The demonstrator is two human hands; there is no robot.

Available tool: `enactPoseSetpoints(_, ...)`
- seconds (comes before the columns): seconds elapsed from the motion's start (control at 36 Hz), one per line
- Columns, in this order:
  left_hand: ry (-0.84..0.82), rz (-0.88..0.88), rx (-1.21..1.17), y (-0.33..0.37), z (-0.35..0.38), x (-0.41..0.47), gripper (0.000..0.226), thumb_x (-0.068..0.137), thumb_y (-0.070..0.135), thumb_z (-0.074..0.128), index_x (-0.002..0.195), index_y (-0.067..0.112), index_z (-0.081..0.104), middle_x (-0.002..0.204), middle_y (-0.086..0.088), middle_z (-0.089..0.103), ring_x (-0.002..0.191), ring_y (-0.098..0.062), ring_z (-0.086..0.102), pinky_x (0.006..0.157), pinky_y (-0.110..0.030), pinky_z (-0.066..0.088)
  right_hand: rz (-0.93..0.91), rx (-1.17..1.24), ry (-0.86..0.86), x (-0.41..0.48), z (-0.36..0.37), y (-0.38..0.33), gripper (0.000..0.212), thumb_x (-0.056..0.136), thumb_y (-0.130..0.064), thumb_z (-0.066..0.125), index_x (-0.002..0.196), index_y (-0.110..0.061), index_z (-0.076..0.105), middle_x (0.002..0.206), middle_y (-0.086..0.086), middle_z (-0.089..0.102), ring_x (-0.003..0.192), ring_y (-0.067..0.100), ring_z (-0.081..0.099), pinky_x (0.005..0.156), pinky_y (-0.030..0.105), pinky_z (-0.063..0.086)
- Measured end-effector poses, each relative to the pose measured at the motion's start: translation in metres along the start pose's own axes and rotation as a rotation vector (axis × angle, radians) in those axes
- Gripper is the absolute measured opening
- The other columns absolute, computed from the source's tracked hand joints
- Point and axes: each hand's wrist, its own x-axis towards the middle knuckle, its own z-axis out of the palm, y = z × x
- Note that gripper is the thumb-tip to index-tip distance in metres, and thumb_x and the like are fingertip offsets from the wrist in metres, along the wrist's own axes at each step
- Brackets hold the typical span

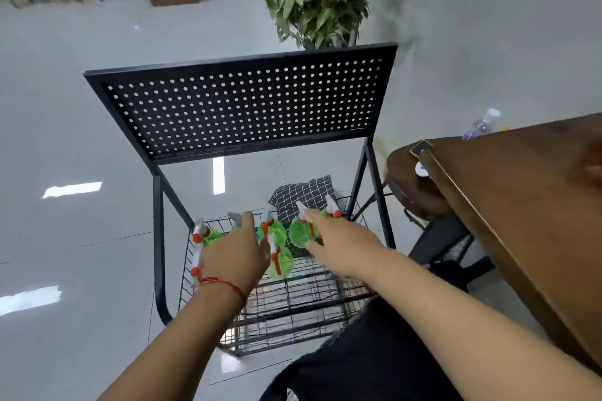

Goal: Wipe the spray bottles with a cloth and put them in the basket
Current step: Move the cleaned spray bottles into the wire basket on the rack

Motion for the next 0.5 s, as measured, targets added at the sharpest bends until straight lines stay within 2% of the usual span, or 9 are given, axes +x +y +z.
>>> enactPoseSetpoints(0.06,0.039,0.051,0.036,0.019,-0.017,-0.003,0.045,0.107,0.054,0.039,0.143,0.027,0.036,0.12,-0.01,0.076,0.083,-0.024,0.076,0.09,-0.044,0.057,0.014,0.01,0.049,-0.018,-0.017,0.004,0.067,0.107,-0.046,0.047,0.164,-0.039,0.014,0.136,-0.001,0.066,0.114,0.025,0.067,0.093,0.042,0.056)
enactPoseSetpoints(0.08,0.048,0.078,0.022,0.03,-0.025,-0.005,0.044,0.107,0.053,0.041,0.142,0.028,0.037,0.115,-0.008,0.076,0.083,-0.026,0.075,0.085,-0.043,0.058,0.022,0.007,0.071,-0.027,-0.026,0.008,0.067,0.106,-0.045,0.048,0.165,-0.038,0.015,0.141,-0.001,0.064,0.12,0.026,0.065,0.098,0.044,0.054)
enactPoseSetpoints(0.11,0.055,0.116,0.002,0.042,-0.033,-0.007,0.045,0.106,0.052,0.044,0.143,0.027,0.037,0.101,-0.002,0.074,0.08,-0.026,0.073,0.078,-0.04,0.06,0.035,0.001,0.095,-0.037,-0.034,0.012,0.068,0.106,-0.045,0.048,0.165,-0.038,0.015,0.144,-0.001,0.062,0.123,0.027,0.063,0.1,0.045,0.054)
enactPoseSetpoints(0.17,0.079,0.2,-0.017,0.067,-0.05,-0.011,0.048,0.106,0.052,0.047,0.144,0.025,0.037,0.08,0.005,0.063,0.074,-0.026,0.071,0.067,-0.035,0.059,0.063,-0.013,0.151,-0.058,-0.049,0.022,0.067,0.105,-0.046,0.047,0.164,-0.039,0.016,0.143,-0.002,0.063,0.12,0.027,0.064,0.097,0.046,0.056)
enactPoseSetpoints(0.25,0.151,0.305,-0.039,0.108,-0.078,-0.02,0.048,0.106,0.052,0.048,0.143,0.025,0.037,0.079,0.004,0.061,0.075,-0.028,0.07,0.06,-0.033,0.051,0.104,-0.036,0.24,-0.094,-0.07,0.037,0.064,0.104,-0.048,0.046,0.162,-0.04,0.02,0.14,-0.003,0.064,0.117,0.026,0.065,0.092,0.048,0.057)
enactPoseSetpoints(0.36,0.229,0.495,-0.091,0.172,-0.115,-0.035,0.046,0.105,0.051,0.05,0.141,0.025,0.041,0.091,0.0,0.072,0.082,-0.032,0.073,0.065,-0.037,0.057,0.164,-0.018,0.372,-0.151,-0.104,0.067,0.056,0.103,-0.047,0.048,0.156,-0.045,0.031,0.137,-0.012,0.064,0.117,0.022,0.064,0.092,0.045,0.057)
enactPoseSetpoints(0.44,0.256,0.647,-0.14,0.226,-0.141,-0.044,0.039,0.106,0.048,0.049,0.137,0.025,0.044,0.101,-0.001,0.072,0.088,-0.033,0.073,0.068,-0.039,0.057,0.233,-0.016,0.506,-0.193,-0.133,0.101,0.048,0.102,-0.051,0.05,0.149,-0.049,0.039,0.13,-0.02,0.065,0.109,0.014,0.067,0.089,0.041,0.058)
enactPoseSetpoints(0.5,0.267,0.742,-0.175,0.266,-0.157,-0.047,0.039,0.105,0.046,0.05,0.138,0.025,0.045,0.111,-0.002,0.071,0.097,-0.034,0.072,0.075,-0.043,0.059,0.301,-0.011,0.593,-0.219,-0.156,0.128,0.044,0.101,-0.05,0.052,0.145,-0.049,0.046,0.125,-0.022,0.066,0.105,0.012,0.067,0.088,0.039,0.057)
